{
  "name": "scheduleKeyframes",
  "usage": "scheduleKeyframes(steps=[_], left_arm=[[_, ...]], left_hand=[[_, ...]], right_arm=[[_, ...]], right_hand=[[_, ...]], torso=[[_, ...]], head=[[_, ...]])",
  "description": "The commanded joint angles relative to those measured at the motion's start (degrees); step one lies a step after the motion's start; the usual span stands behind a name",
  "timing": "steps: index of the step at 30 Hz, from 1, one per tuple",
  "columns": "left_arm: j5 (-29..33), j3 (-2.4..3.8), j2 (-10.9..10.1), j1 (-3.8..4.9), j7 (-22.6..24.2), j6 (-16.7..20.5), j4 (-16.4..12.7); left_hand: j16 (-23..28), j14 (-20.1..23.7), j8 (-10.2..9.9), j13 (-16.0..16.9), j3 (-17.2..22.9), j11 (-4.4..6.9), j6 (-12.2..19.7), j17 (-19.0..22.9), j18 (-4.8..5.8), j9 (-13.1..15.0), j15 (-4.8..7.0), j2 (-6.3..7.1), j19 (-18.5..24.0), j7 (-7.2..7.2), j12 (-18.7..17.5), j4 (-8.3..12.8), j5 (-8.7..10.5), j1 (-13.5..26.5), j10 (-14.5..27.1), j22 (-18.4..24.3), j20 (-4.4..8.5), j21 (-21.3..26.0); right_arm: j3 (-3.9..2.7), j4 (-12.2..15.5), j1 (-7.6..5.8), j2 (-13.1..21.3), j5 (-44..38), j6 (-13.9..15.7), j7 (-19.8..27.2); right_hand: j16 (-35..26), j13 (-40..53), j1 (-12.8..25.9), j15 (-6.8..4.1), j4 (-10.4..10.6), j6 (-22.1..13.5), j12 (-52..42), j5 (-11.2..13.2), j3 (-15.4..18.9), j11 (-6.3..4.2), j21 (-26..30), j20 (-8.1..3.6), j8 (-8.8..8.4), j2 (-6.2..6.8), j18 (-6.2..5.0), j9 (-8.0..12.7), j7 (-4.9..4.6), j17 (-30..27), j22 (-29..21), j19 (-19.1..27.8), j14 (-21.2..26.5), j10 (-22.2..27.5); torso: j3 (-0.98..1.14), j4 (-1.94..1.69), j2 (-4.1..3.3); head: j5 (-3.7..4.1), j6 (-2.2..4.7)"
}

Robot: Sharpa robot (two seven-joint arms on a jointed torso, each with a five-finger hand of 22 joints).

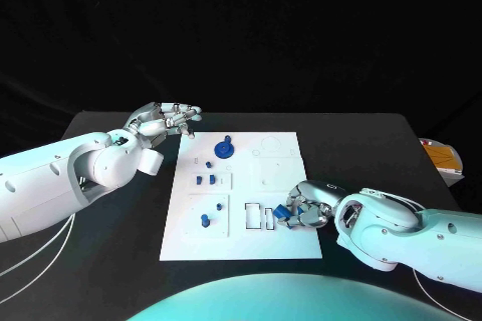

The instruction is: Assemble the parts on the task board

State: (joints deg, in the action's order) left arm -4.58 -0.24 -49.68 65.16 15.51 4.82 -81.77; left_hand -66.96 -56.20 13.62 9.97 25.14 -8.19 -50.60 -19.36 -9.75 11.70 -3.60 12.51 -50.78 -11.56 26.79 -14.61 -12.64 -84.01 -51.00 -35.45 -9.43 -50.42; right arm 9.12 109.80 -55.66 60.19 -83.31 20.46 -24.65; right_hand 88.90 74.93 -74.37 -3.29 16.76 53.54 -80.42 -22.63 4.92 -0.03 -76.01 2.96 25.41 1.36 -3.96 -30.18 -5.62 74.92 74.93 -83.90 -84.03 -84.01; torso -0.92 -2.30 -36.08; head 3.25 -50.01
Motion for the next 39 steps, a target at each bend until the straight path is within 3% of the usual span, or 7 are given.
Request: scheduleKeyframes(steps=[1, 7, 19, 23, 26, 33, 39], left_arm=[[0.14, 0.04, 0.14, 0.02, 0.19, -1.01, -0.07], [0.14, 0.04, 0.37, 0.01, 0.15, -1.16, -0.07], [0.14, 0.03, 0.55, -0.06, 0.14, -1.37, -0.53], [0.14, 0.03, 0.57, -0.06, 0.10, -1.31, -0.55], [0.13, 0.03, 0.55, -0.07, -0.04, -1.25, -0.53], [0.11, 0.02, 0.50, -0.06, -0.07, -1.08, -0.59], [-0.49, 0.02, 0.67, -0.06, 0.30, -0.72, -0.52]], left_hand=[[0.40, 0.08, 0.39, -0.05, -0.05, 0.06, 0.51, -0.07, -0.76, 0.10, -0.48, -0.10, -0.25, -0.08, 0.28, 0.03, -0.20, -0.01, 0.40, 0.06, -0.19, 0.28], [0.40, 0.09, 0.42, -0.06, -0.05, 0.06, 0.53, -0.08, -0.75, 0.12, -0.48, -0.13, -0.24, -0.09, 0.32, 0.00, -0.21, 0.02, 0.43, 0.06, -0.19, 0.30], [0.40, 0.09, 0.42, -0.06, -0.05, 0.06, 0.53, -0.08, -0.75, 0.12, -0.48, -0.13, -0.24, -0.09, 0.32, 0.00, -0.21, 0.02, 0.43, 0.06, -0.19, 0.30], [0.40, 0.09, 0.42, -0.06, -0.05, 0.06, 0.53, -0.08, -0.75, 0.12, -0.48, -0.13, -0.24, -0.09, 0.32, 0.00, -0.21, 0.02, 0.43, 0.06, -0.19, 0.30], [0.40, 0.10, 0.45, -0.08, -0.05, 0.05, 0.59, -0.09, -0.75, 0.14, -0.49, -0.14, -0.24, -0.09, 0.38, -0.05, -0.21, 0.09, 0.46, 0.07, -0.20, 0.33], [0.40, 0.10, 0.45, -0.08, -0.05, 0.05, 0.59, -0.09, -0.75, 0.14, -0.49, -0.14, -0.24, -0.09, 0.38, -0.05, -0.21, 0.09, 0.46, 0.07, -0.20, 0.33], [0.40, 0.10, 0.45, -0.09, 0.00, 0.07, 0.67, -0.10, -0.76, 0.16, -0.48, -0.13, -0.25, -0.07, 0.43, 0.04, -0.25, -0.04, 0.51, 0.07, -0.20, 0.34]], right_arm=[[-0.09, 0.78, -0.52, 0.21, 1.79, 3.03, 0.04], [-0.17, 1.09, -2.04, -0.16, 3.85, 2.62, -0.06], [-0.20, 0.68, -2.52, -3.74, 7.08, 0.37, 0.13], [-0.18, 0.16, -2.50, -5.13, 7.93, -1.40, 0.18], [-0.17, -0.07, -2.42, -5.84, 8.27, -2.04, 0.11], [-0.15, -0.76, -2.31, -7.21, 8.39, -2.22, -0.33], [-0.15, -1.39, -2.29, -7.89, 8.01, -2.64, -0.71]], right_hand=[[0.23, 6.30, -1.29, -0.51, 0.05, 2.28, -0.38, -0.41, -0.49, -0.27, -0.33, -0.40, 0.53, -1.08, 0.94, -0.73, 1.67, 11.83, 7.40, -0.60, -5.34, -0.79], [0.28, 6.48, -1.08, -0.57, 0.03, 2.45, -0.53, -0.63, -0.59, -0.35, -0.62, -0.47, 0.49, -1.46, 1.01, -0.84, 1.77, 12.03, 7.59, -0.72, -5.37, -0.90], [0.32, 6.62, -0.13, -0.70, 0.08, 2.85, -0.60, -0.30, -0.48, -0.47, -0.63, -0.61, 0.53, -2.00, 1.02, -1.18, 1.88, 12.17, 7.66, -0.75, -5.40, -1.02], [0.35, 6.68, 1.70, -0.77, 0.10, 3.07, -0.55, 1.27, 0.16, -0.53, -0.63, -0.71, 0.42, -2.54, 1.03, -1.65, 1.94, 12.27, 7.76, -0.79, -5.42, -1.09], [0.43, 6.88, 3.42, -0.77, 0.06, 3.25, -0.61, 5.57, 1.12, -0.54, -0.84, -0.74, 0.27, -3.43, 1.09, -2.24, 1.95, 12.59, 8.00, -0.93, -5.49, -1.25], [0.49, 7.06, 6.53, -0.88, 0.09, 3.78, -0.52, 9.38, 4.01, -0.68, -0.96, -0.81, 0.36, -4.86, 1.13, -3.52, 2.16, 12.83, 8.28, -1.07, -5.53, -1.41], [0.51, 7.06, 7.13, -0.94, 0.09, 4.06, -0.41, 10.18, 5.10, -0.77, -0.96, -0.86, 0.55, -5.25, 1.14, -4.03, 2.27, 12.90, 8.35, -1.10, -5.54, -1.41]], torso=[[-0.07, 0.03, 0.00], [-0.11, -0.26, 0.06], [-0.19, -0.26, 0.07], [-0.16, -0.31, -0.02], [-0.14, -0.37, 0.00], [-0.14, -0.17, -0.07], [-0.13, -0.32, -0.03]], head=[[0.14, 0.01], [0.30, 0.01], [0.07, 0.01], [0.21, 0.01], [0.18, 0.01], [0.03, 0.11], [0.33, 0.01]])
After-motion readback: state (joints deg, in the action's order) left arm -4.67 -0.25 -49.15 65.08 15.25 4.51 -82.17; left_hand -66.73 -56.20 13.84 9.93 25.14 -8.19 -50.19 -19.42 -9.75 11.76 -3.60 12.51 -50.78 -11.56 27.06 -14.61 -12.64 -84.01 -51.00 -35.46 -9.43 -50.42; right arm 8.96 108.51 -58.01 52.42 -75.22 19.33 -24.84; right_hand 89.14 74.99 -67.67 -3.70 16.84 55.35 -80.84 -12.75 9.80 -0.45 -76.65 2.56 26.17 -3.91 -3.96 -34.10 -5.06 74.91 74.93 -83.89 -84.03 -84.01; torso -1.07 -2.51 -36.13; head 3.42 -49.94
